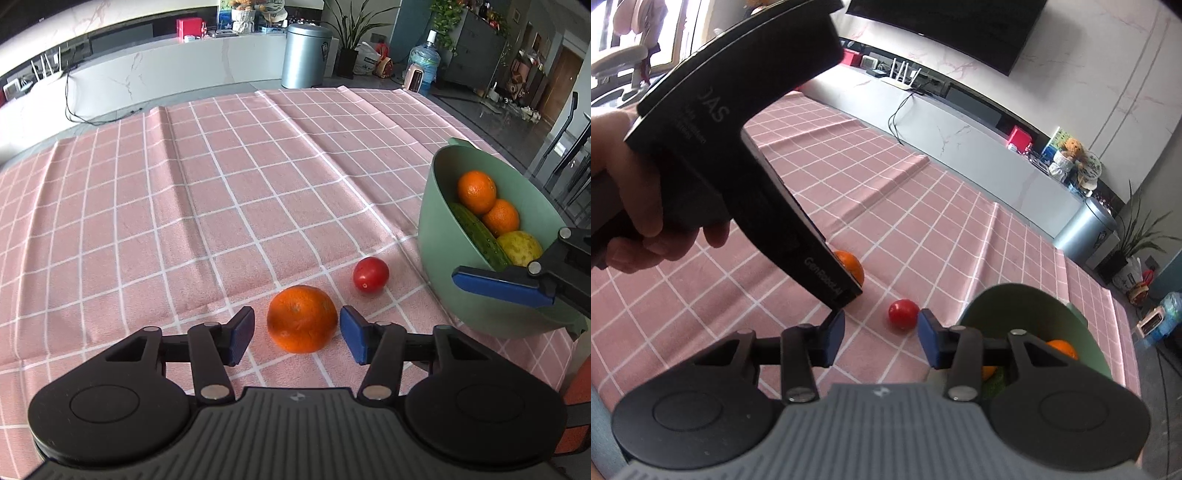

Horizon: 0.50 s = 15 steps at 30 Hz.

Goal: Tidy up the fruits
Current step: 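Withdraw both grippers toward the last orange and red cherry tomato, then grasp the orange with the left gripper while the right gripper grasps the red tomato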

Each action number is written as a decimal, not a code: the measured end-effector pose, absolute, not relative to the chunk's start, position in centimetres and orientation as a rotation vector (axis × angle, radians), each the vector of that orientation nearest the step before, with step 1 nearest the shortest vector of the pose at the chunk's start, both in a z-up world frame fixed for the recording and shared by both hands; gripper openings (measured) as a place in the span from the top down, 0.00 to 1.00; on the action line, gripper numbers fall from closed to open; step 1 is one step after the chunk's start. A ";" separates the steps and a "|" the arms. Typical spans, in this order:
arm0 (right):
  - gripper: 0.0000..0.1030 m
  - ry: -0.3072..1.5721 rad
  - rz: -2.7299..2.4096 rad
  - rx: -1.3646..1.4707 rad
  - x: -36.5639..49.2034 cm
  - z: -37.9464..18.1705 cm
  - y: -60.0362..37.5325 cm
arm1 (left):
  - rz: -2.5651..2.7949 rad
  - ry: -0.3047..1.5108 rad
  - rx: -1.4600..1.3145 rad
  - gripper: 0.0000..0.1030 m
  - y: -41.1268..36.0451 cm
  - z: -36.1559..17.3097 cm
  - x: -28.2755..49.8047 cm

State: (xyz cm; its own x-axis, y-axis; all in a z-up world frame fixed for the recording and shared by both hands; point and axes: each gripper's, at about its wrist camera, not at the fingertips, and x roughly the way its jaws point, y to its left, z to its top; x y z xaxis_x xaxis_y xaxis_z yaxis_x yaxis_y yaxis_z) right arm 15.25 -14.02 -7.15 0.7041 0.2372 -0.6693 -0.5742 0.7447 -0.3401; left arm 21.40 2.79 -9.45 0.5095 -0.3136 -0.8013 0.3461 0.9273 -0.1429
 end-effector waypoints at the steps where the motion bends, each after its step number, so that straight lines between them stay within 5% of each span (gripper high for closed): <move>1: 0.61 0.641 0.486 -0.606 15.4 -7.3 -13.8 | -0.405 0.963 0.030 0.47 2.7 -9.6 21.5; 15: 0.69 0.670 0.436 -0.970 18.0 -10.8 -10.0 | -0.329 0.935 0.003 0.53 6.1 -8.2 20.1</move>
